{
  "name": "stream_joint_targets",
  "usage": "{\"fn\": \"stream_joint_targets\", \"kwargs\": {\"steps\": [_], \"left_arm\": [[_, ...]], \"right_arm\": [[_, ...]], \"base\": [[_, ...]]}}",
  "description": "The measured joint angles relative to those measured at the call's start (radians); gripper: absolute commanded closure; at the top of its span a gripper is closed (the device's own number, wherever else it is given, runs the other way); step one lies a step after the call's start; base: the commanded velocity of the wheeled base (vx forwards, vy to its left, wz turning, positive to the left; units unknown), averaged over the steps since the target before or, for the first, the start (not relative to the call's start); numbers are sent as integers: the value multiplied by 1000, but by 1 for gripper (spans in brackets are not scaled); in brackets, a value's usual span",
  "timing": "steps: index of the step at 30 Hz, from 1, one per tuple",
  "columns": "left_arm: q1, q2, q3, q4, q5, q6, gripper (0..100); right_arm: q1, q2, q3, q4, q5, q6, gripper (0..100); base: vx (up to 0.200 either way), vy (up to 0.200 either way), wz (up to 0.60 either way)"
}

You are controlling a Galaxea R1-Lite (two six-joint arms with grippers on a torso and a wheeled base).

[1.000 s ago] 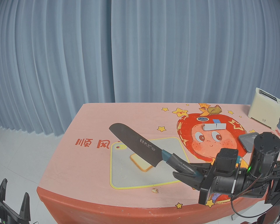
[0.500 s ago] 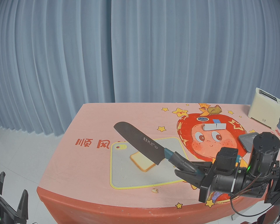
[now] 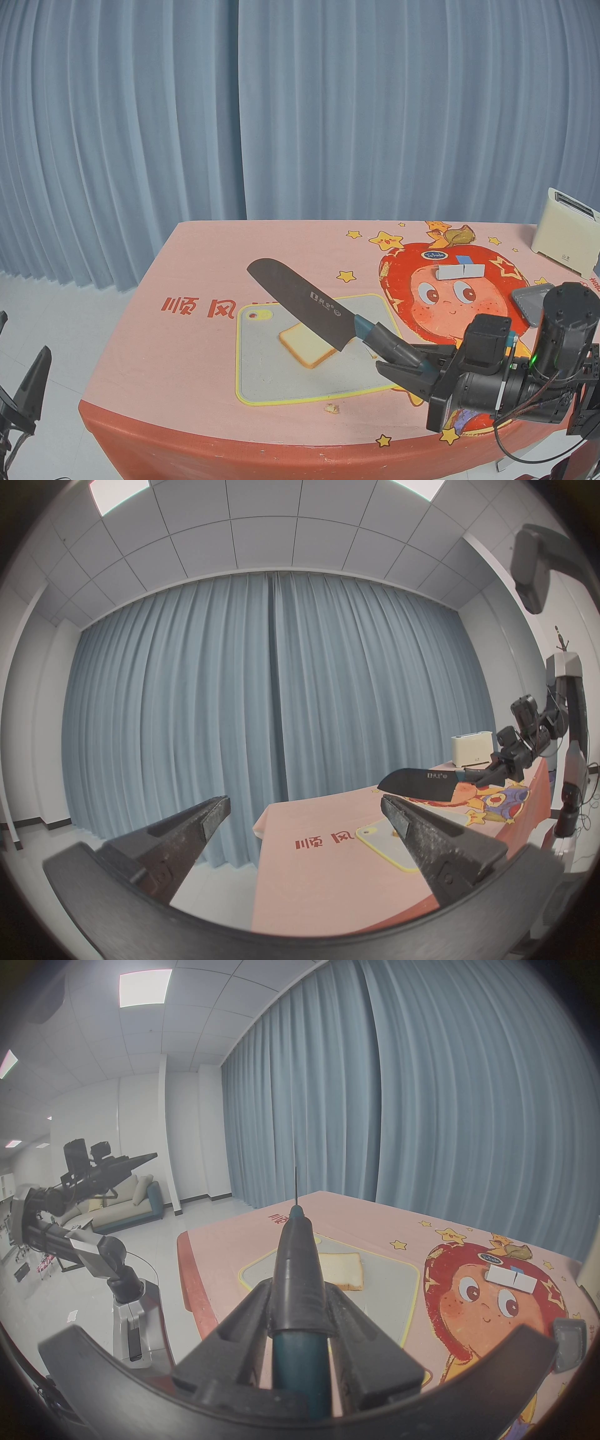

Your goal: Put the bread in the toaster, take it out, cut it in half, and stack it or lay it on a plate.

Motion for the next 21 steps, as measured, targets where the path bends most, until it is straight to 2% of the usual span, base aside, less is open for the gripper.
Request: {"fn": "stream_joint_targets", "kwargs": {"steps": [3,4,8,14,21], "left_arm": [[0,61,-37,-16,-4,-17,0],[0,83,-50,-26,-6,-22,100],[-1,168,-96,-59,-24,-32,100],[-10,274,-142,-91,-54,-31,100],[-82,383,-220,-104,-89,-17,100]], "right_arm": [[2,0,0,0,-1,0,100],[3,1,0,0,-2,0,100],[6,3,0,3,-7,0,100],[8,4,1,7,-11,0,100],[1,8,1,10,-14,1,100]], "base": [[0,0,0],[0,0,0],[0,0,0],[0,0,0],[0,0,0]]}}
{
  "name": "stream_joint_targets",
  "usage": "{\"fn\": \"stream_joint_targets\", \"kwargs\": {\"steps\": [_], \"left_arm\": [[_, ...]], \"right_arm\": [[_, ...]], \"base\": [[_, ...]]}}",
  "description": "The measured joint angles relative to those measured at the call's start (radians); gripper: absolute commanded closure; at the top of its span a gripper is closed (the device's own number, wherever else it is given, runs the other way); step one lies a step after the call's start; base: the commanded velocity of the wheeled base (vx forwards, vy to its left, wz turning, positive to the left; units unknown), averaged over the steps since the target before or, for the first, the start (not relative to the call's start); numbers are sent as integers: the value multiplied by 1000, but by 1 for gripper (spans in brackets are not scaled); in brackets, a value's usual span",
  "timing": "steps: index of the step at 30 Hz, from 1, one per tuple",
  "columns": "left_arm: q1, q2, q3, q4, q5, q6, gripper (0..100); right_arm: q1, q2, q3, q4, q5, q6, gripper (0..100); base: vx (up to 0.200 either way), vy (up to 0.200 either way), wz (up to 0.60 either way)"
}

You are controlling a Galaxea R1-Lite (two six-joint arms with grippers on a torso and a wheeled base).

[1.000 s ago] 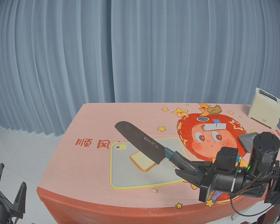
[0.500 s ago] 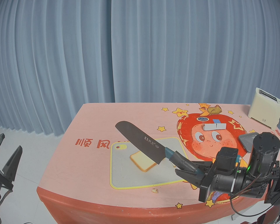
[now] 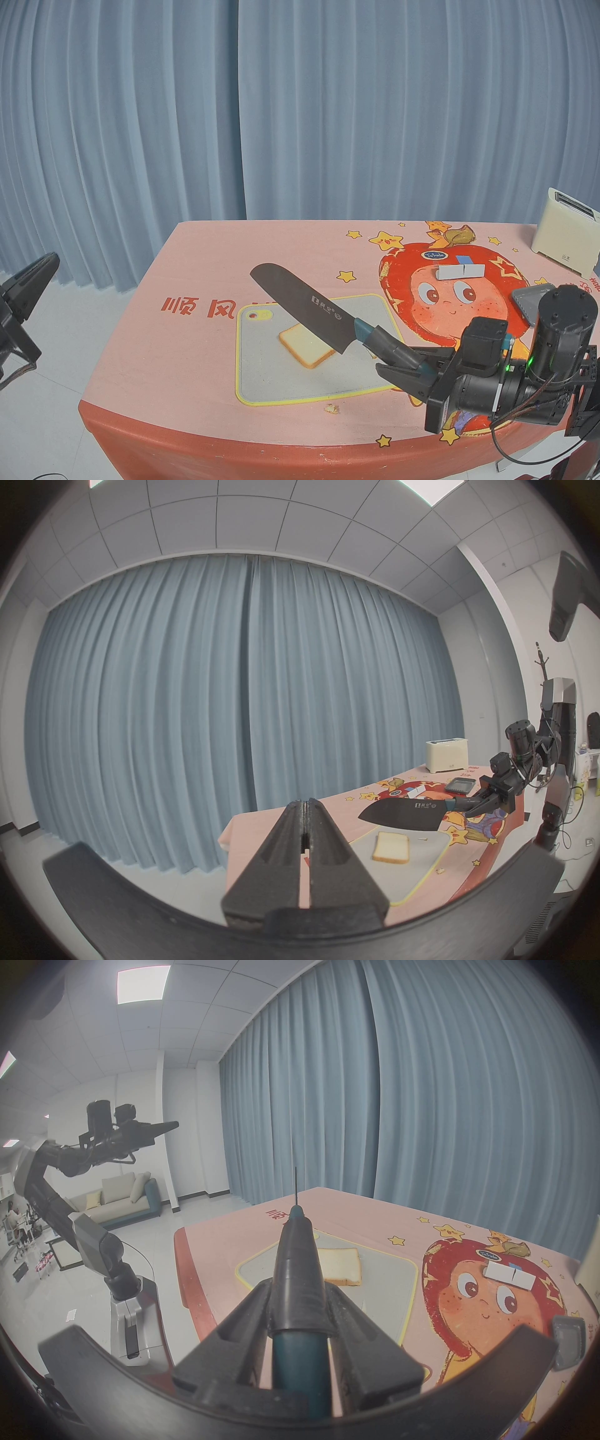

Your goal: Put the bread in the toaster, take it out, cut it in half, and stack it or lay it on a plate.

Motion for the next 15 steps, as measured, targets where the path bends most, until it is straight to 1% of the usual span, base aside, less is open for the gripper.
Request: {"fn": "stream_joint_targets", "kwargs": {"steps": [4,6,8,12,15], "left_arm": [[-28,82,-59,-5,-21,9,100],[-57,125,-88,-7,-34,15,100],[-99,167,-108,-7,-43,30,100],[-175,261,-133,-8,-56,69,100],[-218,330,-151,-29,-74,82,100]], "right_arm": [[-2,6,0,3,-21,0,100],[-2,11,1,5,-33,0,100],[-2,15,3,5,-41,0,100],[-4,24,7,6,-58,2,100],[-5,28,8,6,-64,2,100]], "base": [[0,0,0],[0,0,0],[0,0,0],[0,0,0],[0,0,0]]}}
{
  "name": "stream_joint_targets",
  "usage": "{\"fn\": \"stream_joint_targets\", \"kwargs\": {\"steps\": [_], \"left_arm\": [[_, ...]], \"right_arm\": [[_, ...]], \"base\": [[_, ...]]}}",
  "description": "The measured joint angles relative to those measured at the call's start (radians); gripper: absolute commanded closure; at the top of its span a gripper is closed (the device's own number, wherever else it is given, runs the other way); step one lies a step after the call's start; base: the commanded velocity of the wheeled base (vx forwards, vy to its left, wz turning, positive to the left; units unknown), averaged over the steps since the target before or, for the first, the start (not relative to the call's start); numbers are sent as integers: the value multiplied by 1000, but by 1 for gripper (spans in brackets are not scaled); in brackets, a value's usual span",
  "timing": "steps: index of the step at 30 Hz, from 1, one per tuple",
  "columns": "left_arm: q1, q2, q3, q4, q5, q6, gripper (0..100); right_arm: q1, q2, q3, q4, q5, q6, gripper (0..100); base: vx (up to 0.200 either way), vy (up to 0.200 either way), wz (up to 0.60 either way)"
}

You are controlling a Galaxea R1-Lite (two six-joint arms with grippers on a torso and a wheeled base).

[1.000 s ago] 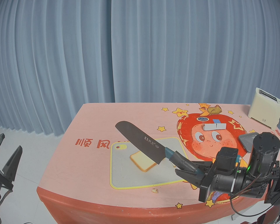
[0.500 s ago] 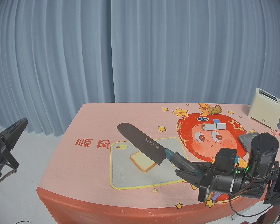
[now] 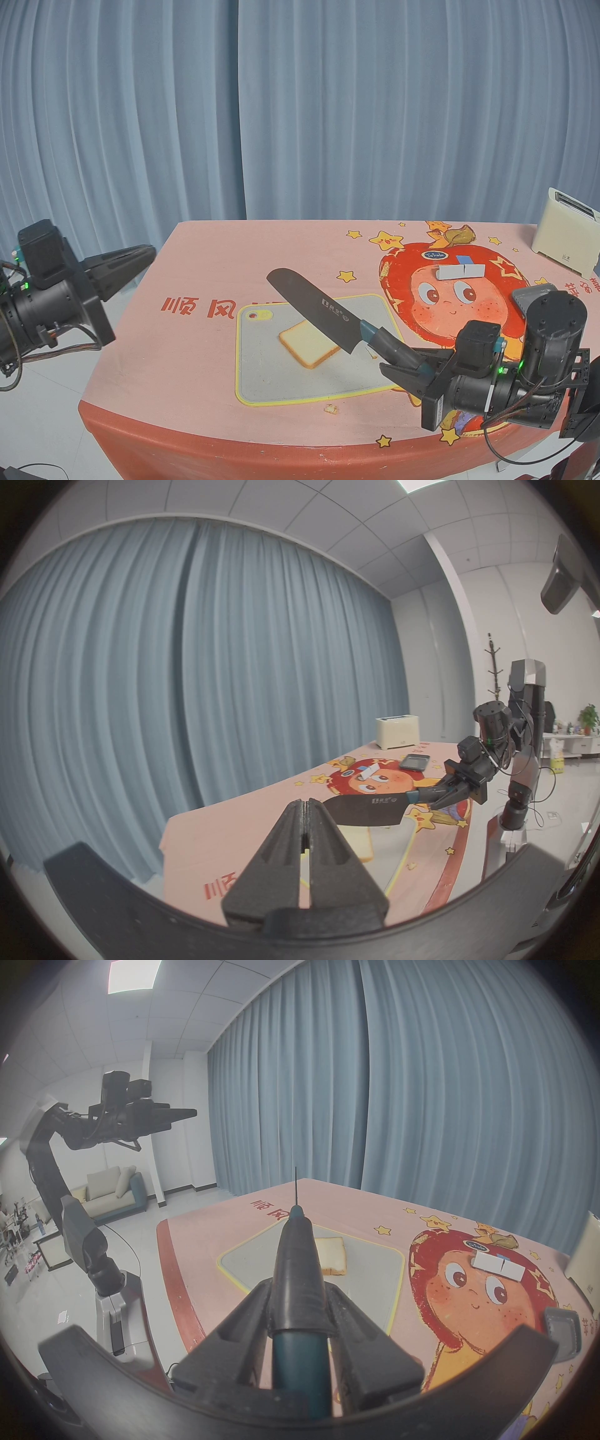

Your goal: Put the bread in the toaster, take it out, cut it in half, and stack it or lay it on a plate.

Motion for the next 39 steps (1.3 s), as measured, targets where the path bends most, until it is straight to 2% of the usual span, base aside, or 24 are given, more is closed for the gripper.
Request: {"fn": "stream_joint_targets", "kwargs": {"steps": [4,11,19,26,35,39], "left_arm": [[-40,101,-32,-63,-16,5,100],[-83,268,-82,-184,-17,10,100],[-104,433,-132,-334,-15,7,100],[-130,516,-170,-345,-15,4,100],[-187,585,-233,-338,-11,2,100],[-194,623,-249,-341,-8,2,100]], "right_arm": [[1,3,4,0,-9,0,100],[0,10,10,0,-32,-1,100],[-4,18,16,1,-56,-1,100],[-3,26,24,0,-90,-17,100],[4,37,27,0,-96,-19,100],[9,45,27,-3,-116,-21,100]], "base": [[0,0,0],[0,0,0],[0,0,0],[0,0,0],[0,0,0],[0,0,0]]}}
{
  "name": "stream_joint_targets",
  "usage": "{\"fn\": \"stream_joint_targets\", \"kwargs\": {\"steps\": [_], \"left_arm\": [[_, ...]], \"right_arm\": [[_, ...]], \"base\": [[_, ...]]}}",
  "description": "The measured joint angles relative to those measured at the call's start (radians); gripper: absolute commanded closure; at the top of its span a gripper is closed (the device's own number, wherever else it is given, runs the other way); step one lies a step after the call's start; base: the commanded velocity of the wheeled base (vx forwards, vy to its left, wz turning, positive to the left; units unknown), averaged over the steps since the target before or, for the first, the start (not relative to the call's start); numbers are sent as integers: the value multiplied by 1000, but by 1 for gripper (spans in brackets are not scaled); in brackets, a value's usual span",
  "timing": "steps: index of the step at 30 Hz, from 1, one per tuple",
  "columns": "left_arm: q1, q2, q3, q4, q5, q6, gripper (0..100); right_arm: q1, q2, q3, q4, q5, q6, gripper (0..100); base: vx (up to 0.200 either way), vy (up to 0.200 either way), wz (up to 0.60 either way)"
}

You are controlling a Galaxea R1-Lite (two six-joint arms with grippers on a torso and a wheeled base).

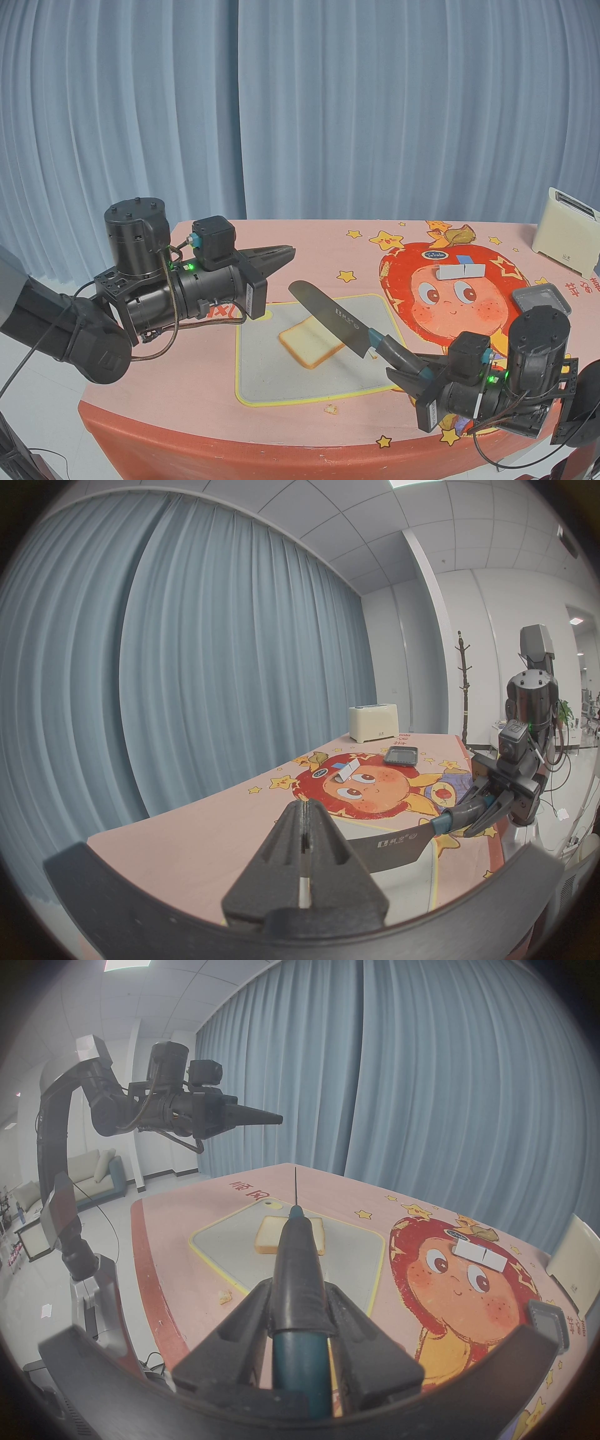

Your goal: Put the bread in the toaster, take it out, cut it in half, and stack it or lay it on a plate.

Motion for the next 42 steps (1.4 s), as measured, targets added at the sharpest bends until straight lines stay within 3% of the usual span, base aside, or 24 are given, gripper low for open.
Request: {"fn": "stream_joint_targets", "kwargs": {"steps": [11,16,42], "left_arm": [[-38,52,-69,-3,1,-8,100],[-66,66,-69,-2,9,-12,100],[-92,217,-66,-5,20,-8,100]], "right_arm": [[27,18,3,-10,-22,-2,100],[43,23,8,-10,-66,-6,100],[47,54,11,-16,-69,-7,100]], "base": [[0,0,0],[0,0,0],[0,0,0]]}}
